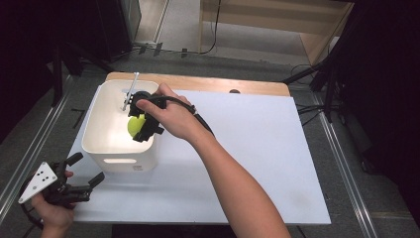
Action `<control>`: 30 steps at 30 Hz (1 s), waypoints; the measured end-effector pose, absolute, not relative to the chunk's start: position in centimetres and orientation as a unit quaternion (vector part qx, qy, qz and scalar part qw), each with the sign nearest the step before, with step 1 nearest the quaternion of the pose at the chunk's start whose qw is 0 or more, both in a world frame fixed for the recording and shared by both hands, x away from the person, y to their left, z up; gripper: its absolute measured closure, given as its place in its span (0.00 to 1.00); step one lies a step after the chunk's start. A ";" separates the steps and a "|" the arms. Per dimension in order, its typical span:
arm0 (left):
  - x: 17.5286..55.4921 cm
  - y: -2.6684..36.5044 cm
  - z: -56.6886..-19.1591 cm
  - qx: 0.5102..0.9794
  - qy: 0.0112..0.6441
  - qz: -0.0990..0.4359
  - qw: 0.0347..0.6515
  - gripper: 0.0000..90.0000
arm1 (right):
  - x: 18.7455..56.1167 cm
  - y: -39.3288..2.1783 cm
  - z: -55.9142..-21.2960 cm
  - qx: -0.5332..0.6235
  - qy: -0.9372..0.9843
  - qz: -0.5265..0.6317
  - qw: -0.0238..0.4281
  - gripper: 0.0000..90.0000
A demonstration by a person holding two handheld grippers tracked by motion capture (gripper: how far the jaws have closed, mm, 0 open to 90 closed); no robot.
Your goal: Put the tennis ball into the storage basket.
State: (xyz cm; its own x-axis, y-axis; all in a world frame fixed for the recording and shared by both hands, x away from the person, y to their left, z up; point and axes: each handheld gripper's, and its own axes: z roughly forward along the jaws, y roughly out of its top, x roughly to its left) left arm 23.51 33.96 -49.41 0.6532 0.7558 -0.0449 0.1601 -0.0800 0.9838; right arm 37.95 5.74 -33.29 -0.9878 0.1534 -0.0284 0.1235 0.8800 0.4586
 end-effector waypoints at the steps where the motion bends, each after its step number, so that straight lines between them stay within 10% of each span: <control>1: 23.5 34.0 -49.4 0.690 0.332 0.252 0.592 0.00 | 37.9 5.7 -33.3 0.071 0.969 0.234 0.032 0.26; 23: 23.5 34.0 -49.4 0.690 0.330 0.251 0.592 0.00 | 37.8 6.9 -36.5 0.067 0.977 0.199 0.037 0.25; 30: 23.5 34.0 -49.4 0.690 0.330 0.252 0.592 0.00 | 37.7 6.6 -36.5 0.073 0.976 0.204 0.033 0.10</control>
State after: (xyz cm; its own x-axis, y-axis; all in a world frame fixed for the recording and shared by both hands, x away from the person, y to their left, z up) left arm 23.53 33.95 -49.41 0.6551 0.7543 -0.0443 0.1582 -0.0795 0.9842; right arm 37.72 6.64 -36.49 -0.9871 0.1564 -0.0346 0.1294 0.9058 0.4034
